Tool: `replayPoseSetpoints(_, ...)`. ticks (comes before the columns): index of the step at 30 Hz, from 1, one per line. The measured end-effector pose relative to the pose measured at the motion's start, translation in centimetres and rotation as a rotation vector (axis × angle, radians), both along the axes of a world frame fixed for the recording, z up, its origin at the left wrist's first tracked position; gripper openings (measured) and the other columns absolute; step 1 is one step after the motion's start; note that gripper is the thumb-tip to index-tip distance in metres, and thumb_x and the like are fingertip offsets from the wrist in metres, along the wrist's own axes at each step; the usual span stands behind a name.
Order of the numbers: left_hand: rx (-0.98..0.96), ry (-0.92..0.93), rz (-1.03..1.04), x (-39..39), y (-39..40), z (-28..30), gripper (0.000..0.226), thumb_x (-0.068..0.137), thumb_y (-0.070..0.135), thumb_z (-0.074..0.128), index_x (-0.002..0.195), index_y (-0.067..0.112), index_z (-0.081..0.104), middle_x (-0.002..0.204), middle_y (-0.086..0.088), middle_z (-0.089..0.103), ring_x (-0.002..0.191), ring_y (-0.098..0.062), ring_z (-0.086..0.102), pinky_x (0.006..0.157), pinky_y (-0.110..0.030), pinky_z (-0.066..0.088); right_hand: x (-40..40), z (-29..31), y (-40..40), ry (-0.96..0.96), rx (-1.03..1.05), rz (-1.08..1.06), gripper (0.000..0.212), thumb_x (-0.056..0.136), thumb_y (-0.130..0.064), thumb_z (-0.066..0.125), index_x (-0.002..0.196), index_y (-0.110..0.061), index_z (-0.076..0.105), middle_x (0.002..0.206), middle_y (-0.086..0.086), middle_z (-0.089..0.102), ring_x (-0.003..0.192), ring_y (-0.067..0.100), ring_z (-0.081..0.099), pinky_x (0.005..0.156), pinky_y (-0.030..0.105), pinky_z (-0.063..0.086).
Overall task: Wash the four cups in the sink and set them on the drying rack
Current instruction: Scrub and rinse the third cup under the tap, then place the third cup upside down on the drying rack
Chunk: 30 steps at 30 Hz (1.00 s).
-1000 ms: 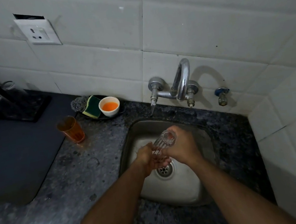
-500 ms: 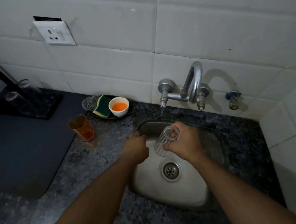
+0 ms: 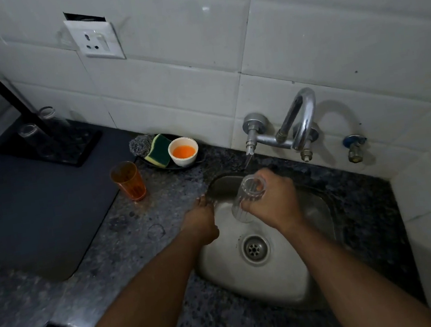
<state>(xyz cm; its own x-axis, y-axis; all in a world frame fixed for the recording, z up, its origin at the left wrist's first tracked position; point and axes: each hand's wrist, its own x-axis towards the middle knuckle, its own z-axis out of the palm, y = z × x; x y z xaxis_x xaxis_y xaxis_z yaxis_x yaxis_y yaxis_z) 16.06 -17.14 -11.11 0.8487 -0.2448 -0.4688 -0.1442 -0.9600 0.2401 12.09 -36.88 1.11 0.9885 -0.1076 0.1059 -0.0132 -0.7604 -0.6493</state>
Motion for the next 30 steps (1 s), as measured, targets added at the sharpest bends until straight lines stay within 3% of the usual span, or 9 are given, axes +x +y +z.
replayPoseSetpoints(4,-0.039,0.003,0.032,-0.1,0.1,0.2,0.099,0.088,0.020,0.072,0.168,0.012,0.014,0.176,-0.011,0.005,0.162,-0.026,0.010,0.127,-0.043,0.030,-1.0,-2.3,0.3,0.080,0.013,-0.029,0.046,0.059,-0.031,0.093,0.096,-0.024,0.066,0.086,-0.009,0.069,0.074,0.006,0.065,0.064,0.029,0.058)
replayPoseSetpoints(9,-0.067,0.011,0.030,-0.3,0.1,0.9,0.101,0.086,0.017,0.070,0.168,0.010,0.013,0.176,-0.012,0.003,0.162,-0.027,0.009,0.127,-0.044,0.030,-1.4,-3.1,0.6,0.133,0.031,-0.043,0.049,0.058,-0.033,0.093,0.099,-0.024,0.067,0.088,-0.009,0.071,0.076,0.008,0.068,0.068,0.033,0.060)
replayPoseSetpoints(12,-0.176,-0.026,0.078,-1.2,0.6,1.3,0.085,0.089,0.019,0.068,0.165,0.013,0.029,0.171,-0.013,0.025,0.156,-0.030,0.029,0.123,-0.042,0.036,-1.7,-2.7,0.8,0.142,0.090,-0.039,0.051,0.060,-0.029,0.096,0.102,-0.026,0.068,0.088,-0.012,0.072,0.077,0.002,0.068,0.069,0.027,0.059)
replayPoseSetpoints(14,-0.267,-0.127,0.132,-2.3,1.4,1.6,0.055,0.094,0.023,0.064,0.148,0.020,0.054,0.149,-0.010,0.056,0.131,-0.028,0.058,0.107,-0.038,0.051,-2.1,-2.4,1.2,0.133,0.112,-0.004,0.051,0.059,-0.026,0.097,0.101,-0.026,0.068,0.087,-0.012,0.072,0.077,0.003,0.069,0.070,0.029,0.060)
replayPoseSetpoints(16,-0.345,-0.195,0.217,-3.9,2.4,2.5,0.027,0.098,0.025,0.057,0.119,0.018,0.071,0.118,-0.007,0.070,0.104,-0.027,0.069,0.087,-0.035,0.055,-2.5,-2.3,2.0,0.125,0.128,0.031,0.051,0.057,-0.026,0.097,0.098,-0.026,0.068,0.086,-0.012,0.073,0.076,0.003,0.069,0.071,0.030,0.061)
replayPoseSetpoints(18,-0.401,-0.197,0.324,-5.7,3.9,3.9,0.029,0.093,0.031,0.053,0.102,0.013,0.075,0.101,-0.008,0.074,0.093,-0.028,0.070,0.079,-0.035,0.056,-3.0,-2.3,3.4,0.115,0.147,0.082,0.050,0.056,-0.026,0.097,0.097,-0.026,0.068,0.085,-0.013,0.073,0.076,0.002,0.069,0.071,0.030,0.060)
replayPoseSetpoints(23,-0.368,-0.215,0.554,-8.9,10.0,6.1,0.036,0.090,0.012,0.059,0.123,0.013,0.074,0.110,-0.011,0.078,0.101,-0.028,0.074,0.088,-0.031,0.056,-3.3,-1.5,9.6,0.081,0.167,0.219,0.056,0.054,-0.030,0.098,0.103,-0.023,0.071,0.088,-0.011,0.074,0.078,0.007,0.069,0.073,0.030,0.059)
replayPoseSetpoints(26,-0.336,-0.268,0.583,-9.6,13.3,7.2,0.036,0.090,0.016,0.065,0.125,0.015,0.074,0.119,-0.009,0.077,0.110,-0.026,0.071,0.091,-0.030,0.051,-2.8,-1.1,13.3,0.085,0.170,0.270,0.065,0.053,-0.034,0.100,0.110,-0.022,0.071,0.093,-0.011,0.071,0.085,0.010,0.069,0.077,0.029,0.059)
replayPoseSetpoints(30,-0.333,-0.265,0.653,-8.9,19.7,8.3,0.039,0.085,0.024,0.066,0.122,0.017,0.078,0.117,-0.004,0.078,0.105,-0.026,0.073,0.092,-0.034,0.057,-1.3,-1.0,20.1,0.066,0.156,0.349,0.056,0.052,-0.040,0.096,0.100,-0.030,0.069,0.089,-0.013,0.073,0.081,0.009,0.068,0.073,0.032,0.059)
